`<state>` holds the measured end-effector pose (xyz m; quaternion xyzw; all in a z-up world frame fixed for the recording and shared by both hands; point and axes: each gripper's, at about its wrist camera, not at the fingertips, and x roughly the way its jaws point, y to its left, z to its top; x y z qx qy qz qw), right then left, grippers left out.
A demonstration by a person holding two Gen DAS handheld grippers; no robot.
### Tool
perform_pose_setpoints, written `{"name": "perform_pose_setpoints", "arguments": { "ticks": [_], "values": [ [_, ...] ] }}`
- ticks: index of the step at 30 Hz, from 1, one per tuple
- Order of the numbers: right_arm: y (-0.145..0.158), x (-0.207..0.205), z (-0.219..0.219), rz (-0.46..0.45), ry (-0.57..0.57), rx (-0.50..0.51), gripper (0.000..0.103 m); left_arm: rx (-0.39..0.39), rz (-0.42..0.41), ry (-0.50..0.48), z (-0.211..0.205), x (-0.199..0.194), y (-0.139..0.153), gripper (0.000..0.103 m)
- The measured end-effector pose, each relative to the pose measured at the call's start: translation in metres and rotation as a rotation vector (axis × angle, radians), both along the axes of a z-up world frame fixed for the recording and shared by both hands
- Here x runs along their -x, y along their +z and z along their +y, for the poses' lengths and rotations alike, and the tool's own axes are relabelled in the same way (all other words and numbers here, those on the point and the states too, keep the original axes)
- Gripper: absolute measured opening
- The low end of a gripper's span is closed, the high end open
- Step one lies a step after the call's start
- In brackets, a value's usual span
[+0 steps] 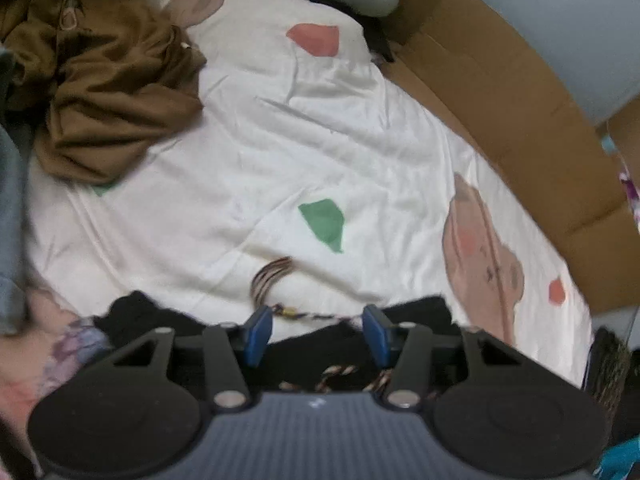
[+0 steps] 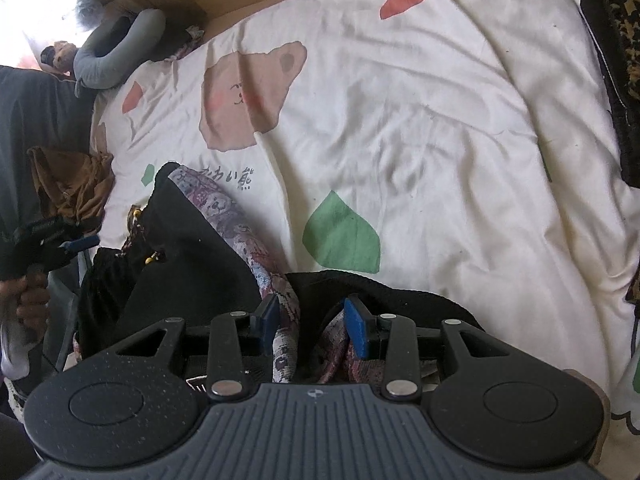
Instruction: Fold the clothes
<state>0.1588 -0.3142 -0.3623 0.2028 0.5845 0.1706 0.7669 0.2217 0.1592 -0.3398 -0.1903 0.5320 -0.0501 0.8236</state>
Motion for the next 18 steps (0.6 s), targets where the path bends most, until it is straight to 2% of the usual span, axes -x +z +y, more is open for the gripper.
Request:
{"name": "perform_pose_setpoints", "arguments": {
  "ticks": [2, 6, 12, 18],
  "values": [
    [-0.001, -0.001, 0.002, 0.000, 0.007, 0.006, 0.043, -0.001, -0.013, 0.010, -0.005, -0.003, -0.003, 0.052],
    [-0.002, -0.002, 0.004, -0.004, 0.020, 0.019, 0.043, 0.033, 0.023, 0.035, -0.009, -0.007, -0.015, 0.052],
    [-0.004, -0.006, 0.010, -0.001, 0.029, 0.029, 0.043, 0.172, 0.111, 0.138, -0.006, -0.010, -0.035, 0.052],
    [-0.006, -0.008, 0.016, 0.001, 0.048, 0.040, 0.044, 0.209, 0.142, 0.176, -0.010, -0.019, -0.046, 0.052]
  ]
}}
